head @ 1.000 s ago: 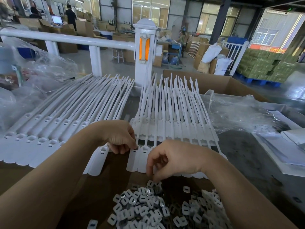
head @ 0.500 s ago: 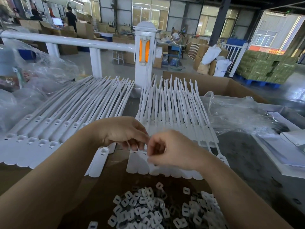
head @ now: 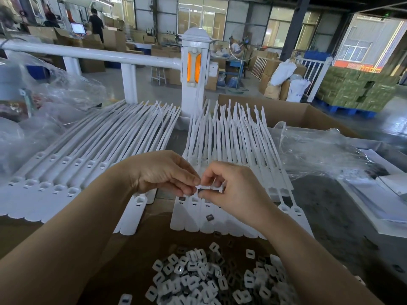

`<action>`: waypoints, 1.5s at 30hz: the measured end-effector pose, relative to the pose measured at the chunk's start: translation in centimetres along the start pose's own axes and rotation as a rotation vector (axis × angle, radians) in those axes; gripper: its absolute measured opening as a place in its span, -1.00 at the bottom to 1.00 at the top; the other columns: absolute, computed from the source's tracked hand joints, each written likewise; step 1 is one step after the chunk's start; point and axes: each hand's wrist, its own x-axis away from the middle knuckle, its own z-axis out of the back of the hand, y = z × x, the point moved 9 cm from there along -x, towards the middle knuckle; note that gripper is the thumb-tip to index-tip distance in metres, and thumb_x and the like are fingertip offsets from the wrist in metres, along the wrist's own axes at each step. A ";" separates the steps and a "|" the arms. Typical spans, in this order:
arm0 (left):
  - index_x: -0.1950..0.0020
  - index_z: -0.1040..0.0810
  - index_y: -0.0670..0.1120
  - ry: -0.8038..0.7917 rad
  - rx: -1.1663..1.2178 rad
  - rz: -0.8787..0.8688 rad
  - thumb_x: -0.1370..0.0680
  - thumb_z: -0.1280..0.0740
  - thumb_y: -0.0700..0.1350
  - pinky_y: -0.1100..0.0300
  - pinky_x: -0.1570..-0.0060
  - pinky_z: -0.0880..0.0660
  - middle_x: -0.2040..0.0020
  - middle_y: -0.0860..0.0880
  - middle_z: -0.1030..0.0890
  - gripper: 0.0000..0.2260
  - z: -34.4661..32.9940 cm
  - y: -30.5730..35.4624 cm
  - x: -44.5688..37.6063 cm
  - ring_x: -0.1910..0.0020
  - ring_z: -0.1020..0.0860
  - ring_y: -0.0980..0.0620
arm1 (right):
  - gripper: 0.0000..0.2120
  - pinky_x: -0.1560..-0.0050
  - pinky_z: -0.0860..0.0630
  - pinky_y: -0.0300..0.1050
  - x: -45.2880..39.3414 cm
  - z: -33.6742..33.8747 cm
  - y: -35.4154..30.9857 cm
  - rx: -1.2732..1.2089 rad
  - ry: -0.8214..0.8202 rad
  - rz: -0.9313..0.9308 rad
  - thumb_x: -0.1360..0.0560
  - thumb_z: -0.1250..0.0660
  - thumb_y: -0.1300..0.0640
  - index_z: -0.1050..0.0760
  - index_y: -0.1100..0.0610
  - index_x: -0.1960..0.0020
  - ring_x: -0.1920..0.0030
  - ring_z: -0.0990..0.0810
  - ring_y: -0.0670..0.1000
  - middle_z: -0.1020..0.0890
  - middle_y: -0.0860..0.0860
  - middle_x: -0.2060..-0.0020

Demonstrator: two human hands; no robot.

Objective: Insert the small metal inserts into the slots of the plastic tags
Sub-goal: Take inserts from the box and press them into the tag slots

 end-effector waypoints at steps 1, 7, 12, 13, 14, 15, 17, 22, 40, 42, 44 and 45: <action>0.07 -0.68 -0.17 0.040 -0.066 0.014 -0.39 -0.49 -0.14 0.30 0.24 -0.58 0.19 -0.11 -0.71 -0.83 0.5 -0.2 0.0 0.25 -0.68 0.07 | -0.80 0.19 -0.49 -0.38 0.1 -0.3 0.6 -0.017 -0.027 -0.039 -0.39 -0.58 0.11 -0.56 -0.01 0.11 0.20 -0.55 -0.23 -0.56 -0.23 0.26; 0.06 -0.67 -0.16 0.187 -0.466 0.130 -0.53 -0.42 -0.21 0.37 0.32 -0.54 0.29 0.00 -0.71 -0.96 2.2 -1.5 -0.4 0.30 -0.68 0.11 | -0.92 0.12 -0.54 -0.30 0.6 -2.1 3.4 0.011 -0.199 -0.221 -0.50 -0.46 0.04 -0.57 -0.11 0.08 0.15 -0.60 -0.20 -0.63 -0.18 0.19; 0.16 -0.68 -0.12 0.197 -0.563 0.131 -0.47 -0.49 -0.18 0.38 0.35 -0.53 0.33 0.01 -0.70 -0.97 2.1 -1.4 -0.8 0.36 -0.67 0.12 | -0.91 0.24 -0.41 -0.41 0.9 -2.8 3.7 0.007 -0.266 -0.251 -0.53 -0.43 0.03 -0.56 -0.16 0.08 0.17 -0.56 -0.30 -0.60 -0.25 0.20; 0.16 -0.68 -0.12 0.197 -0.576 0.129 -0.46 -0.49 -0.18 0.37 0.33 -0.54 0.33 0.01 -0.70 -0.97 2.1 -1.4 -0.9 0.36 -0.67 0.12 | -0.90 0.24 -0.40 -0.41 0.9 -2.8 3.7 0.005 -0.266 -0.255 -0.53 -0.43 0.03 -0.55 -0.16 0.08 0.17 -0.56 -0.30 -0.60 -0.25 0.21; 0.15 -0.69 -0.12 0.198 -0.585 0.126 -0.46 -0.50 -0.17 0.37 0.32 -0.55 0.33 0.02 -0.70 -0.96 2.1 -1.4 -0.9 0.35 -0.67 0.12 | -0.90 0.23 -0.40 -0.41 0.9 -2.8 3.8 0.004 -0.267 -0.257 -0.53 -0.43 0.03 -0.55 -0.16 0.08 0.18 -0.56 -0.29 -0.60 -0.25 0.21; 0.14 -0.69 -0.14 0.199 -0.591 0.122 -0.46 -0.50 -0.18 0.36 0.31 -0.56 0.33 0.02 -0.70 -0.96 2.2 -1.3 -1.0 0.35 -0.67 0.12 | -0.91 0.22 -0.41 -0.40 0.9 -2.8 3.8 0.001 -0.268 -0.260 -0.53 -0.42 0.03 -0.55 -0.16 0.08 0.17 -0.57 -0.28 -0.60 -0.24 0.20; 0.11 -0.70 -0.16 0.200 -0.602 0.110 -0.45 -0.50 -0.18 0.36 0.30 -0.57 0.32 0.01 -0.70 -0.94 2.2 -1.2 -1.0 0.35 -0.67 0.12 | -0.93 0.20 -0.42 -0.37 1.0 -2.9 3.9 -0.009 -0.273 -0.266 -0.53 -0.42 0.03 -0.56 -0.14 0.06 0.16 -0.57 -0.25 -0.61 -0.22 0.19; 0.21 -0.67 -0.02 0.200 -0.691 0.062 -0.47 -0.49 -0.17 0.43 0.37 -0.49 0.38 0.07 -0.67 -0.92 1.7 -0.7 -1.0 0.41 -0.63 0.18 | -0.94 0.18 -0.41 -0.36 1.0 -3.0 4.0 -0.019 -0.282 -0.279 -0.54 -0.42 0.03 -0.58 -0.09 0.00 0.18 -0.56 -0.23 -0.59 -0.21 0.17; 0.23 -0.69 -0.07 0.221 -0.838 0.038 -0.43 -0.51 -0.11 0.43 0.37 -0.45 0.37 0.02 -0.67 -0.94 1.1 -0.1 -1.5 0.46 -0.57 0.20 | -0.91 0.25 -0.35 -0.39 1.1 -2.8 4.0 -0.047 -0.283 -0.289 -0.54 -0.42 0.04 -0.54 -0.14 0.03 0.28 -0.52 -0.27 -0.58 -0.19 0.21; 0.21 -0.66 -0.10 0.208 -0.807 0.081 -0.44 -0.50 -0.14 0.41 0.39 -0.47 0.37 0.00 -0.65 -0.93 1.1 -0.5 -1.7 0.43 -0.58 0.17 | -0.90 0.22 -0.35 -0.38 1.1 -2.9 3.9 -0.047 -0.288 -0.292 -0.54 -0.41 0.05 -0.54 -0.14 0.04 0.25 -0.53 -0.26 -0.57 -0.20 0.20; 0.19 -0.60 -0.10 0.180 -0.772 0.126 -0.46 -0.49 -0.17 0.40 0.41 -0.48 0.31 -0.02 -0.63 -0.91 1.0 -0.9 -1.8 0.37 -0.58 0.13 | -0.89 0.21 -0.37 -0.39 1.1 -2.9 3.9 -0.047 -0.290 -0.293 -0.54 -0.42 0.06 -0.54 -0.15 0.04 0.22 -0.54 -0.25 -0.58 -0.20 0.20; 0.17 -0.57 -0.09 0.169 -0.761 0.138 -0.47 -0.48 -0.17 0.39 0.41 -0.49 0.29 -0.03 -0.61 -0.90 1.0 -1.1 -1.8 0.35 -0.58 0.11 | -0.88 0.21 -0.38 -0.40 1.0 -2.8 3.8 -0.046 -0.295 -0.289 -0.54 -0.43 0.06 -0.54 -0.16 0.06 0.21 -0.56 -0.26 -0.59 -0.21 0.20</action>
